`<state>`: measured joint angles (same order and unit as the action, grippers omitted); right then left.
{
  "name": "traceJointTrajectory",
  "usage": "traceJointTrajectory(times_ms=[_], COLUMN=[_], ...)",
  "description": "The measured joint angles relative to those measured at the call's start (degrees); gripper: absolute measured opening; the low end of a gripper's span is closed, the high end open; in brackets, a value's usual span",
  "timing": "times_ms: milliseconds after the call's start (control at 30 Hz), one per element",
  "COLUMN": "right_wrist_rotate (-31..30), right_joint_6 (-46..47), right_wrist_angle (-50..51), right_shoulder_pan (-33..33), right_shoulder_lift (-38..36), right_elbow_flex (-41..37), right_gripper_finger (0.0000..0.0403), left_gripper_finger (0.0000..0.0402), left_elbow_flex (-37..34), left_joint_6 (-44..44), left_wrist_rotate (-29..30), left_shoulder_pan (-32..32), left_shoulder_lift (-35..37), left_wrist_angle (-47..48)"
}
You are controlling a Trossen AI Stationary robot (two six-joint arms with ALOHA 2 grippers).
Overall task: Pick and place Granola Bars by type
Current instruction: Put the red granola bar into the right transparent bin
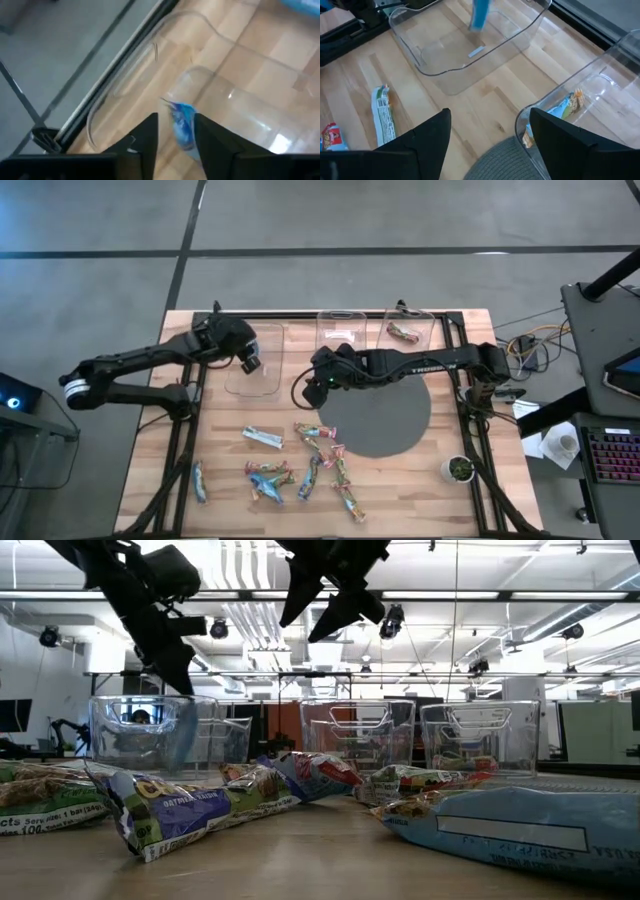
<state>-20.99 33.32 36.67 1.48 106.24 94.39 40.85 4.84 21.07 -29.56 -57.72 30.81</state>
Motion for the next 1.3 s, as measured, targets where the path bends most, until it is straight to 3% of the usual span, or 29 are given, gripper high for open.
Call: traceJointTrajectory(times_ms=[200,433,533,667,800,1033,1300], right_wrist_rotate=[0.03,0.44,3.09,12.79,15.07,15.06,15.01], right_joint_6=[0.14,0.15,1.48,6.22,8.47,8.75,-0.33], right_wrist_angle=[0.04,0.07,0.91,4.57,9.92,13.25,5.19], right_shoulder_pan=[0.0,0.0,-0.07,-0.51,0.4,5.79,9.89], right_shoulder_lift=[0.0,0.0,0.0,0.0,0.08,0.09,1.95], right_elbow_flex=[-0.02,-0.03,-0.04,-0.55,-2.04,-4.13,-11.37], right_gripper_finger=[0.026,0.0252,0.0251,0.0251,0.0249,0.0249,0.0249], left_gripper_finger=[0.0169,0.0176,0.0176,0.0176,0.0176,0.0176,0.0176], left_elbow_flex=[-0.77,-0.34,-0.34,-0.16,0.07,0.21,0.19], left_joint_6=[2.46,-1.93,-6.57,-11.08,-14.24,-13.94,-13.69], left_wrist_rotate=[0.33,-0.78,-4.71,-14.76,-20.1,-20.6,-20.6], left_shoulder_pan=[0.54,2.83,3.35,3.64,3.96,4.9,4.87], left_shoulder_lift=[0.1,2.94,5.13,8.68,12.34,18.29,19.25], left_wrist_angle=[2.17,12.95,15.5,16.65,16.63,16.24,13.96])
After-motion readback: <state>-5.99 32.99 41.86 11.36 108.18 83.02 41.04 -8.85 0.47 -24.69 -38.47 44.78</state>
